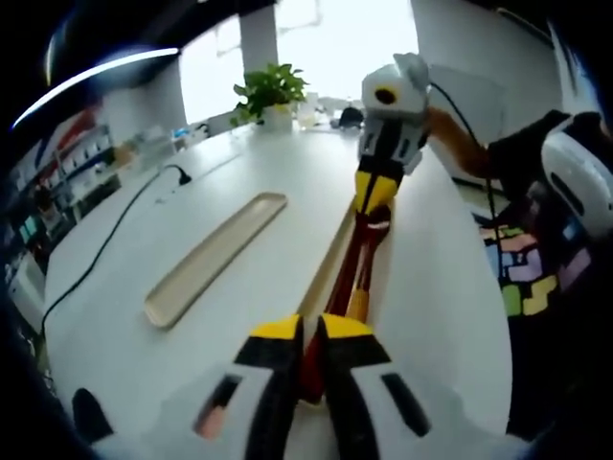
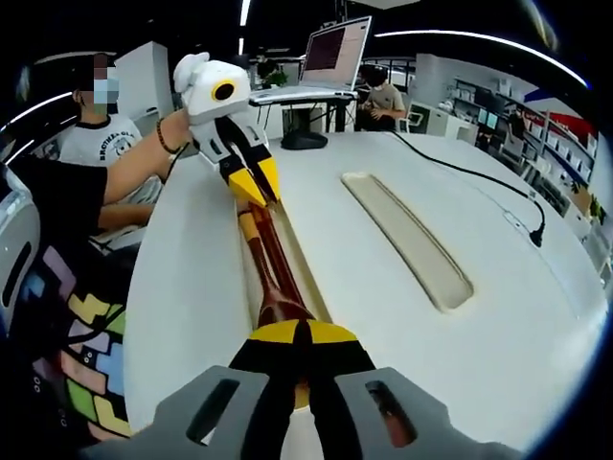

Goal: Arrange the utensils inside the cutlery case until each visible utensil rests in its matching compartment.

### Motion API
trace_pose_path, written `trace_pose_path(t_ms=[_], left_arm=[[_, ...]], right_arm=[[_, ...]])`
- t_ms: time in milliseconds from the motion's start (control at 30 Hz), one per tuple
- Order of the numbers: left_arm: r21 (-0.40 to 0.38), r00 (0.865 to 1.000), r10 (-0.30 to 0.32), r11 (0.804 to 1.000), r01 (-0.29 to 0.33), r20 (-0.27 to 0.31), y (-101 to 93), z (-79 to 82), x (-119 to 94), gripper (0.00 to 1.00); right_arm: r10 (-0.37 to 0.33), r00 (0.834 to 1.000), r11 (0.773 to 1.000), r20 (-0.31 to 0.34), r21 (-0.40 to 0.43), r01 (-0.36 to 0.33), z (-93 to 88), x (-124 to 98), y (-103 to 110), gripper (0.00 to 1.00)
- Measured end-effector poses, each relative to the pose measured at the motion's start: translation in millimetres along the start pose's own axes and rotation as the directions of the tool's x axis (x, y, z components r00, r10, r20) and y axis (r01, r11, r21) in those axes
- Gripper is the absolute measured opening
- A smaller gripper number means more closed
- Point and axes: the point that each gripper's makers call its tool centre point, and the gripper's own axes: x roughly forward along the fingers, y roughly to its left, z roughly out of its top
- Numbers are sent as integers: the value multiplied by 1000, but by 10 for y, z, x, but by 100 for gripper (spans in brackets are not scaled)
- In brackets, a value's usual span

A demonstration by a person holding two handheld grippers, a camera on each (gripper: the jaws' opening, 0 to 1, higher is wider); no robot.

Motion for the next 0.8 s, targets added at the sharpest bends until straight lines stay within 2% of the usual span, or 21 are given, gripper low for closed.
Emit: trace_pose_path(t_ms=[300,500,667,800], left_arm=[[3,1000,-1,1000,1,1,-16,7,-5,6],[5,1000,-1,1000,0,12,-23,37,-25,6],[-10,999,22,1000,-21,38,43,107,-52,6],[-7,998,44,999,-44,34,91,117,-79,6]], right_arm=[[25,1000,1000,-9,10,-25,-22,40,51,0],[34,999,999,23,-5,-34,42,25,86,0],[7,998,1000,59,-13,-6,146,-37,29,0],[-12,997,1000,70,-6,13,208,-106,-58,0]])
